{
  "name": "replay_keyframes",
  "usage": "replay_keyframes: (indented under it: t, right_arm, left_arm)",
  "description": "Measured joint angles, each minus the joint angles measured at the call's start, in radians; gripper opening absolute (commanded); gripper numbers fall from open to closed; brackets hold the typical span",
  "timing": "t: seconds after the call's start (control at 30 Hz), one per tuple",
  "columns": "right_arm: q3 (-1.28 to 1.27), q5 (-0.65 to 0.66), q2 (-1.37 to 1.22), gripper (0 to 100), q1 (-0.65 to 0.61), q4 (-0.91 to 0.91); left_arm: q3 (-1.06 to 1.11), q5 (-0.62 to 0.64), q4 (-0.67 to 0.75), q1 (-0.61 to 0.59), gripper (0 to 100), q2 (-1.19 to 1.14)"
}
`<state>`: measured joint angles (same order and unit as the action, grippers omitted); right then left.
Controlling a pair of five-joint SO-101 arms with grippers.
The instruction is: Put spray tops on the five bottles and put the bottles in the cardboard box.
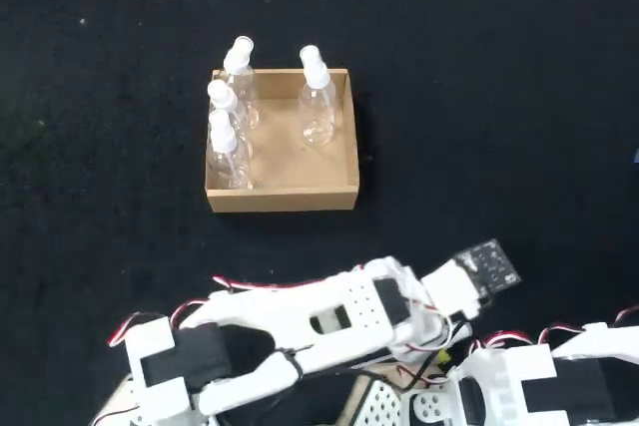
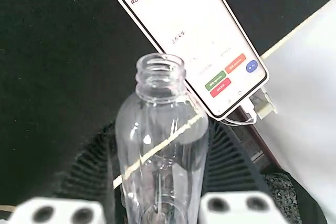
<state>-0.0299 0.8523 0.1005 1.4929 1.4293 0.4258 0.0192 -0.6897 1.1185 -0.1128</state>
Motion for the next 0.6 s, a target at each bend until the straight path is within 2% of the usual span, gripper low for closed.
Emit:
replay_keyframes:
  t: [0.17,0.43,0.6]
  right_arm:
    - [0.000,0.000,0.000,7.9,0.000,0.000]
    - [0.000,0.000,0.000,7.9,0.000,0.000]
    - [0.000,0.000,0.000,7.9,0.000,0.000]
  left_arm:
    - [-0.046,-0.092,-0.084,-0.040,27,-0.006]
    - [-0.046,-0.157,-0.098,-0.075,9,-0.006]
    - [-0.043,-0.155,-0.112,-0.115,11,-0.006]
